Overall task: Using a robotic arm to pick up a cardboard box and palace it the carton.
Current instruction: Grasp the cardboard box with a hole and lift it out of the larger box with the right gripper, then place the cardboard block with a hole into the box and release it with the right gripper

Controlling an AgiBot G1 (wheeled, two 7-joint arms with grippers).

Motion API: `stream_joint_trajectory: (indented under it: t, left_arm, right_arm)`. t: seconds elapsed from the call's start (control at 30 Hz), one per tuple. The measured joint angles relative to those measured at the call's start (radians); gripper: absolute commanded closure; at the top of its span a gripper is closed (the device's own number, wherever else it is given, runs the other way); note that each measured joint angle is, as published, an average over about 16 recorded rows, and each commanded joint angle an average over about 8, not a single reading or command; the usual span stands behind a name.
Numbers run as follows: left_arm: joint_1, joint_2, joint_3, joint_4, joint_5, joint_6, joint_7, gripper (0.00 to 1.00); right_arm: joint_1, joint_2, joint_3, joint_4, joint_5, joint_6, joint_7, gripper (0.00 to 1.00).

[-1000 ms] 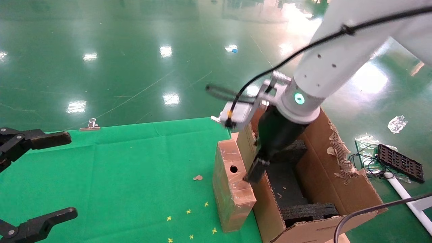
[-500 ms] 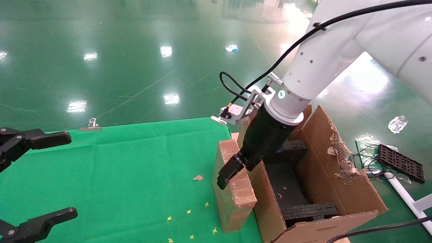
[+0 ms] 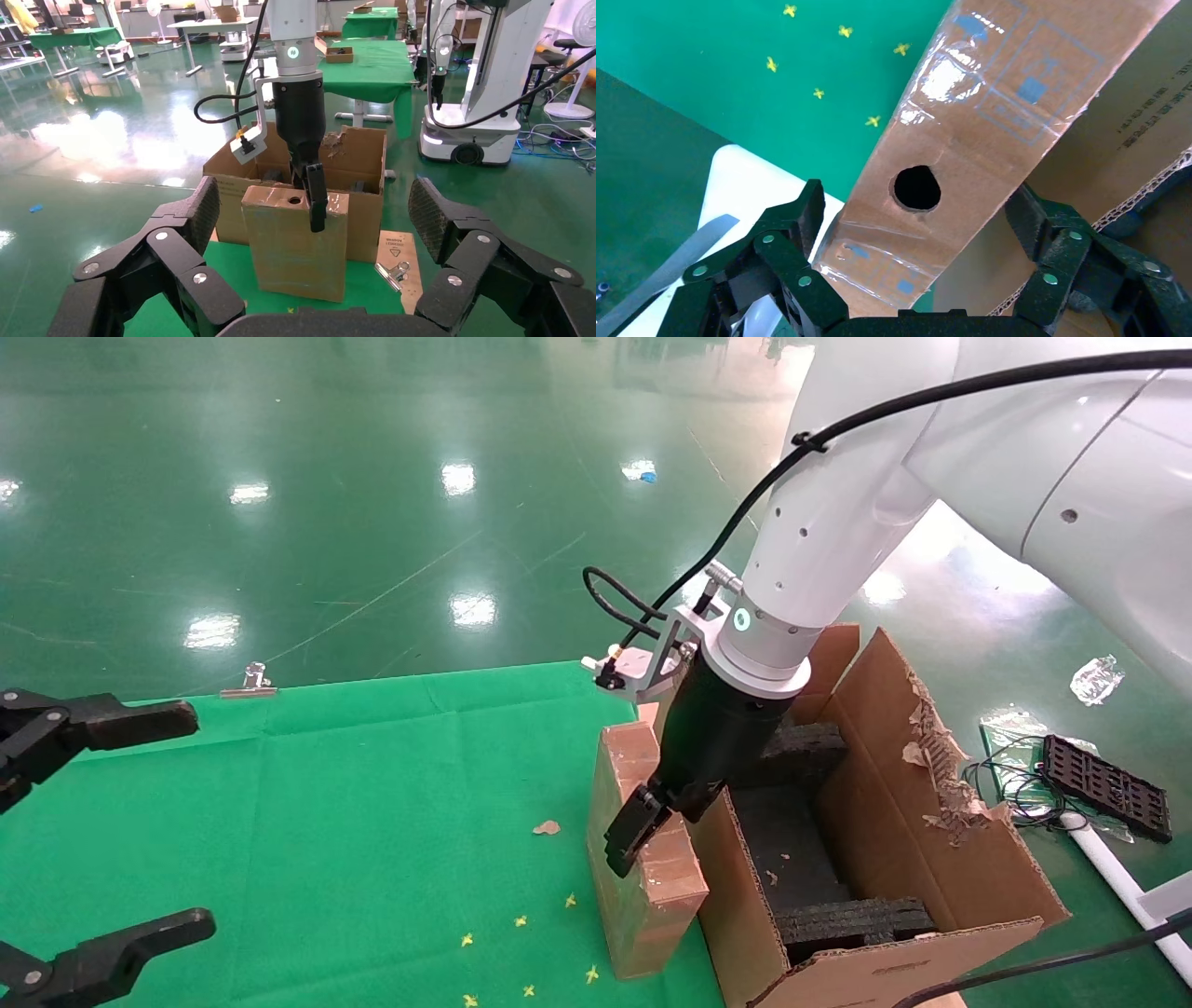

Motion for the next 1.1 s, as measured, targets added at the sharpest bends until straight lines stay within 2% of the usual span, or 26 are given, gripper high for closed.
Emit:
stream_joint_trajectory:
  t: [0.67,0.9,1.1]
  left_arm:
    - [0.0,-0.001,0.001,0.0,-0.001,-0.001,0.001,1.0]
    - [0.0,-0.001,0.002,0.0,-0.001,-0.001,0.001,1.0]
    - [0.0,-0.001,0.002,0.0,-0.001,-0.001,0.001,1.0]
  right_arm:
    - [-0.002,0.011,-0.034,0.044,0.001,0.02,0.017,1.0]
    - [0.038,0.058,-0.006,0.053,0.019,0.04,-0.056,1.0]
    - [0.133,0.134,0.042,0.023,0.031,0.064,-0.164,1.0]
